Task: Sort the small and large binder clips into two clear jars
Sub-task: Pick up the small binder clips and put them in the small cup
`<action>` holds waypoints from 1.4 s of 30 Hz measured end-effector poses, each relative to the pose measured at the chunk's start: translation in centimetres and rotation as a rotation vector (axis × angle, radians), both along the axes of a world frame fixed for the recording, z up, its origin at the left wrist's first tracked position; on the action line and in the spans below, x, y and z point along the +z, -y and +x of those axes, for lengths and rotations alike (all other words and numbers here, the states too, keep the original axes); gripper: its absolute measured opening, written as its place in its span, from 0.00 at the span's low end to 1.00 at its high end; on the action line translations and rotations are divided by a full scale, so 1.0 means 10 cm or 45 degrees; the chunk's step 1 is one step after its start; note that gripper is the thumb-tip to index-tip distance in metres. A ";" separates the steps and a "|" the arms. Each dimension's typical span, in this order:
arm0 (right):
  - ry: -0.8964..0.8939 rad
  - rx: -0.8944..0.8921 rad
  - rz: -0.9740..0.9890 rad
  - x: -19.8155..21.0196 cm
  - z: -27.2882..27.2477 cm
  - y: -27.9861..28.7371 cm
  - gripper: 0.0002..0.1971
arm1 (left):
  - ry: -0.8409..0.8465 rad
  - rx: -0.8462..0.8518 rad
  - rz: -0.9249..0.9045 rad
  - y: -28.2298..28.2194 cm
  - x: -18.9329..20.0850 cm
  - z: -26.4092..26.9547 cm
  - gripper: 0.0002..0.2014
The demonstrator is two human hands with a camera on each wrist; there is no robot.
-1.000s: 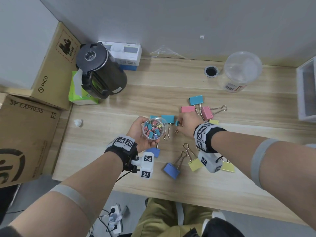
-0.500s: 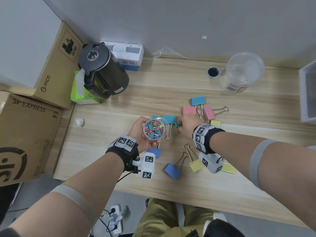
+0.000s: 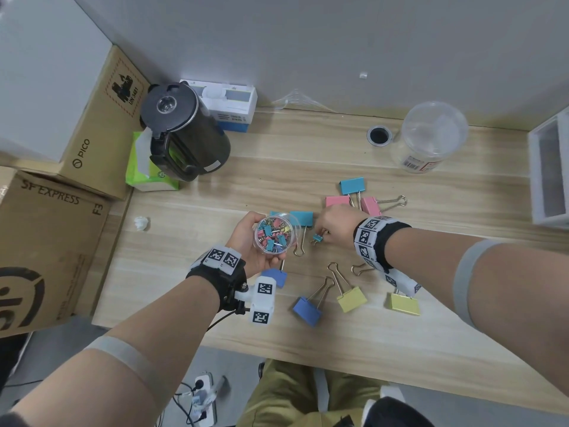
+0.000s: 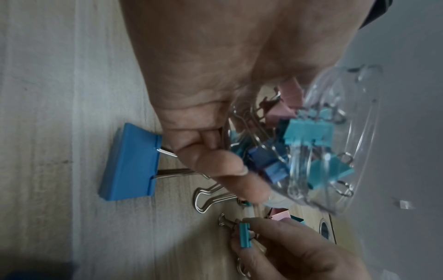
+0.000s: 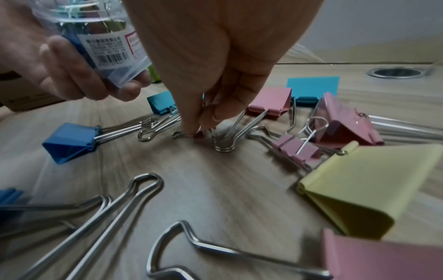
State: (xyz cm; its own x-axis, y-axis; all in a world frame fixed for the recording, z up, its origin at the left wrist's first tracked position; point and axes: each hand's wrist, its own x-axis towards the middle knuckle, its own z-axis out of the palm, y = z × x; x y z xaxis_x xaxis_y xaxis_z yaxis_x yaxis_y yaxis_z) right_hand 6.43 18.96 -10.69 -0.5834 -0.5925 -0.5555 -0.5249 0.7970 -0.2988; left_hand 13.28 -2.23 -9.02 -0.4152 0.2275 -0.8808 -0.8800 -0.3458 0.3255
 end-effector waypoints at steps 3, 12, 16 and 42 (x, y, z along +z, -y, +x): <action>-0.004 0.104 0.102 0.01 0.00 0.04 0.13 | 0.007 0.004 -0.002 0.01 0.01 0.01 0.27; -0.011 0.067 0.088 -0.05 -0.03 0.05 0.13 | 0.025 0.030 0.011 0.04 0.02 0.03 0.25; -0.034 0.058 0.065 -0.07 -0.02 0.05 0.12 | 0.023 0.025 0.006 0.03 0.01 0.03 0.25; -0.001 -0.488 -0.511 0.67 -0.29 0.08 0.15 | 0.073 0.064 -0.092 -0.01 0.13 -0.16 0.27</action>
